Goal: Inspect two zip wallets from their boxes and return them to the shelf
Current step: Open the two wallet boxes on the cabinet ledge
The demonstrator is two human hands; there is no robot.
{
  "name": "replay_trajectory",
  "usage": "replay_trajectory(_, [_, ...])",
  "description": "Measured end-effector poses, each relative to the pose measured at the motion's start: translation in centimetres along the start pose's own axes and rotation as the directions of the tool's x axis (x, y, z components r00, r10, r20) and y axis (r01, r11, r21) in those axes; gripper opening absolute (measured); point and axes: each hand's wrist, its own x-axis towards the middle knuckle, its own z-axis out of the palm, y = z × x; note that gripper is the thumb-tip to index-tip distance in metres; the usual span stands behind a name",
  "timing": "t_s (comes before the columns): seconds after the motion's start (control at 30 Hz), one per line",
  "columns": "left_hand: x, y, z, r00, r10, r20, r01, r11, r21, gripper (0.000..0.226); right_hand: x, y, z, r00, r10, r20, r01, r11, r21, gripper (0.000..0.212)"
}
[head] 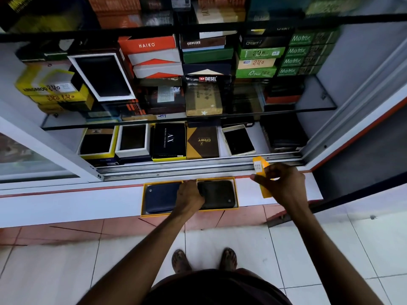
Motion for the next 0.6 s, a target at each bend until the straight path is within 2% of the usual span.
replay_trajectory(0.1, [0.2,0.2,0.0,1.000,-0.018,-0.004,0.018,0.998,-0.058,0.007,-0.3,0.2,2.0,0.999,-0.033,0.005,0.033,0.999,-0.023,0.031])
replay_trajectory(0.3, [-0.2,0.2,-0.3,0.991,0.037,-0.129,-0.048,0.996,-0.080,0.014,-0.5,-0.2,4.7,0.997,0.003,0.077,0.005,0.995,-0.101,0.022])
replay_trajectory(0.47, [-0.3,-1.7,-3.3,0.983,0.029,-0.180,-0.025,0.999,0.024,0.025,-0.8,-0.5,7.4,0.984,0.004,0.179,0.027,0.986,-0.166,0.016])
replay_trajectory(0.6, [-0.9,-3.1,-6.0,0.973,0.025,-0.228,0.008,0.990,0.140,0.027,-0.8,-0.6,9.2,0.961,0.061,0.269,-0.016,0.986,-0.165,0.018])
